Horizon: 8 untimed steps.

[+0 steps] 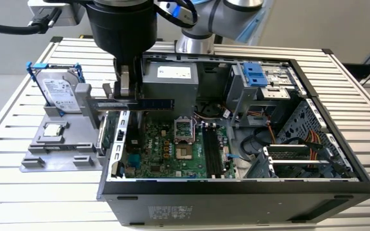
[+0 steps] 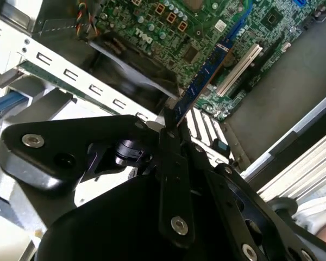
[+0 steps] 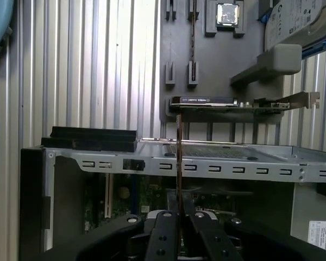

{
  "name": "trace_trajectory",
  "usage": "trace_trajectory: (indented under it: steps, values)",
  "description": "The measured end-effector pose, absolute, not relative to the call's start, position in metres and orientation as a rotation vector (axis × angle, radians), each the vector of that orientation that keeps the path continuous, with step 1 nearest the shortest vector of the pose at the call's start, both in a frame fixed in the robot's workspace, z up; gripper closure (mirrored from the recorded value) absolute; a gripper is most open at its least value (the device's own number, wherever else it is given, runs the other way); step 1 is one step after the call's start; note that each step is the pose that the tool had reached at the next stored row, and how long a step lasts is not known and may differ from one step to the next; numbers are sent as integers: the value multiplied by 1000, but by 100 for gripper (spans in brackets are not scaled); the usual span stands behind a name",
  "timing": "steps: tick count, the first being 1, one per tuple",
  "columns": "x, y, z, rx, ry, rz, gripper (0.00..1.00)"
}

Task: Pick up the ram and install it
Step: 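Pick up the ram and move it above insertion slot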

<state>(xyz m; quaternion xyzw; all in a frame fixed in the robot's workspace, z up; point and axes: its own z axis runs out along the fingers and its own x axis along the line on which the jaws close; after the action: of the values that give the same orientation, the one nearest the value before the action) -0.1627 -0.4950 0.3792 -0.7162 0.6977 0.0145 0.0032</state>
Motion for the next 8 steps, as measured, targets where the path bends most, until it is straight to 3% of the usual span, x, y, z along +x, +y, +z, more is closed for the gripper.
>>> trace_trajectory:
  steps: [8]
  values:
    - [-150, -495, 379, -2246, 2187, 46, 100]
